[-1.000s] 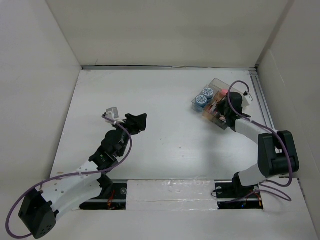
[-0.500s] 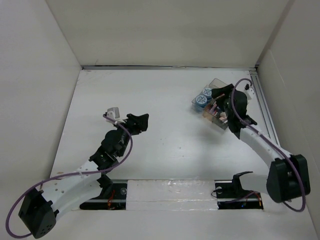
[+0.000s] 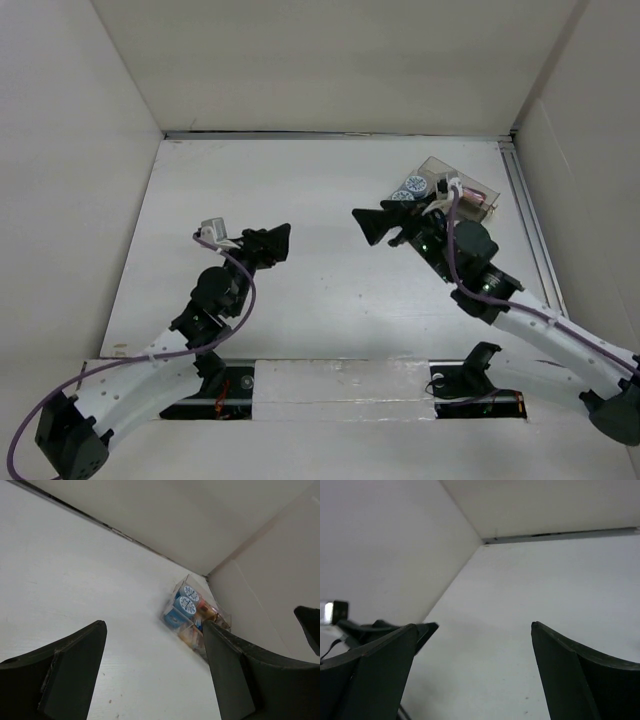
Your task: Organize the desk
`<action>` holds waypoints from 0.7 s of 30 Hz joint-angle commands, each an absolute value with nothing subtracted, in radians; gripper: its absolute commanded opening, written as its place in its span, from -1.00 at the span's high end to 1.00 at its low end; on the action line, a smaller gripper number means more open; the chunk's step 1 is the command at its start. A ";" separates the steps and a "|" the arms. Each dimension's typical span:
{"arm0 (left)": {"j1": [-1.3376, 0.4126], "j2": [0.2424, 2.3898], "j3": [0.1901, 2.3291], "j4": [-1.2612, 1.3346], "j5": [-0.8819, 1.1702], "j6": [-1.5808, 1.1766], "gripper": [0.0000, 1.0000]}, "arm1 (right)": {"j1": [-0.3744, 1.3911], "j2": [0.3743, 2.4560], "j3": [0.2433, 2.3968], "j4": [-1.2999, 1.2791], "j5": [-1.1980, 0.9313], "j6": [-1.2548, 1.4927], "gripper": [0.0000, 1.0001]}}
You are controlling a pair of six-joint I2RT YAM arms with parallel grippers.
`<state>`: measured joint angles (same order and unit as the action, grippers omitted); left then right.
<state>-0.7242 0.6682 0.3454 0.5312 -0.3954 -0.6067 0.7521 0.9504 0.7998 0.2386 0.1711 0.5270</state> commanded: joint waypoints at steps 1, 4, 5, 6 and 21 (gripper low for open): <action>-0.721 0.589 0.321 0.581 -0.457 -0.604 -0.49 | 0.845 0.826 0.793 0.305 0.143 0.382 -1.00; -0.721 0.528 0.298 0.581 -0.500 -0.598 -0.49 | 0.874 0.767 0.755 0.321 0.054 0.354 -1.00; -0.721 0.505 0.293 0.581 -0.512 -0.592 -0.49 | 0.885 0.761 0.747 0.305 0.022 0.356 -1.00; -0.721 0.496 0.293 0.581 -0.534 -0.589 -0.49 | 0.885 0.762 0.742 0.296 0.009 0.359 -1.00; -0.721 0.462 0.327 0.511 -0.563 -0.603 -0.46 | 0.930 0.919 0.532 0.443 -0.075 0.526 -1.00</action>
<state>-0.7242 0.4759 0.3019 0.5037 -0.5549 -0.5999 0.9237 0.9115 0.5121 0.3237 -0.0593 0.4988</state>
